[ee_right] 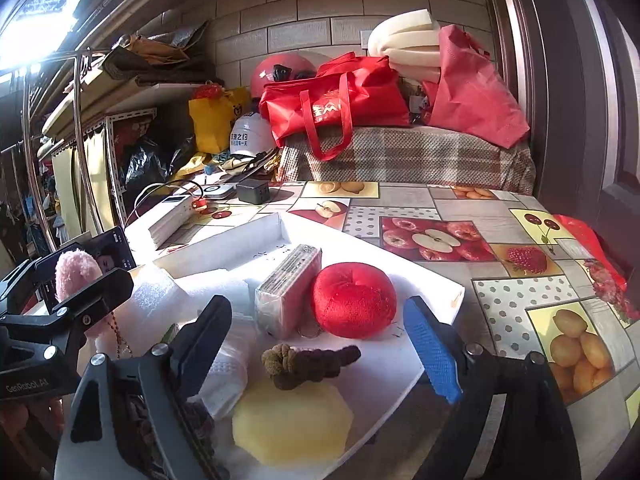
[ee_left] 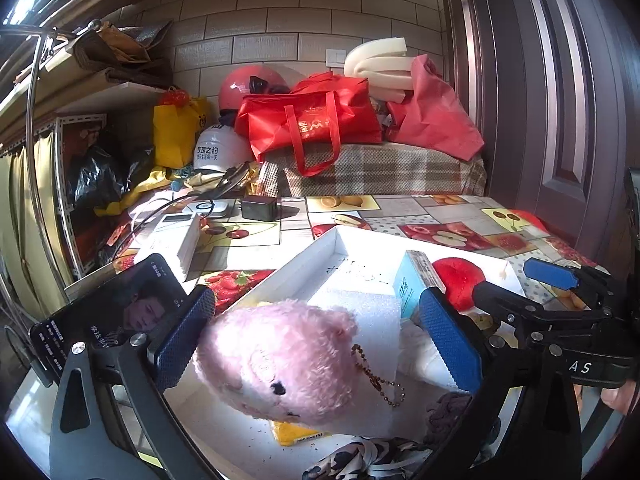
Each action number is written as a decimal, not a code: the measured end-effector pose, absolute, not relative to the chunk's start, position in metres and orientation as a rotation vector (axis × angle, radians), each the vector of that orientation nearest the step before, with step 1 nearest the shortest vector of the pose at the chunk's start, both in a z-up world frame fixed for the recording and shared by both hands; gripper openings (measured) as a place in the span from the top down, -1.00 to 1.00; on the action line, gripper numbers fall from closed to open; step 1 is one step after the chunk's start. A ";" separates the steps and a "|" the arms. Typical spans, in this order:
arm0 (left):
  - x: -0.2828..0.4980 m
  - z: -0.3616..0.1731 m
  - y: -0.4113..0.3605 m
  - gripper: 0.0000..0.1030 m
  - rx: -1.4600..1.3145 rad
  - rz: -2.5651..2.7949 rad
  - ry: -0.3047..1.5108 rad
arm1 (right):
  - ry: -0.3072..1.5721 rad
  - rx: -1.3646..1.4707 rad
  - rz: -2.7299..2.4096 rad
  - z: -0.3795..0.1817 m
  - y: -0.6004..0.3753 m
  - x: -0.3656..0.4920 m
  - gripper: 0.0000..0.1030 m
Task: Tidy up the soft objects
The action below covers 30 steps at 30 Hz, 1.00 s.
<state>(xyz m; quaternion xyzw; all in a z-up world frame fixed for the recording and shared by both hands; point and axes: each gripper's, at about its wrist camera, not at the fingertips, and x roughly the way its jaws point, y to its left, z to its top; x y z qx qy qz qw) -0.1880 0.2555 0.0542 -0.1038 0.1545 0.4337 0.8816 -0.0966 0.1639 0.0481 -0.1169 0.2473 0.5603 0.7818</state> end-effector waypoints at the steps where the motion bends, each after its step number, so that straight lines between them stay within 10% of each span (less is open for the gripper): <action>1: -0.188 0.054 0.255 -1.00 -0.213 0.904 0.321 | 0.530 -0.252 1.209 0.048 0.164 -0.097 -0.75; 3: -0.189 0.055 0.254 -1.00 -0.210 0.903 0.311 | 0.517 -0.259 1.201 0.049 0.164 -0.099 -1.00; 30: -0.197 0.058 0.245 -1.00 -0.197 0.965 0.272 | 0.460 -0.173 1.143 0.057 0.142 -0.095 -1.00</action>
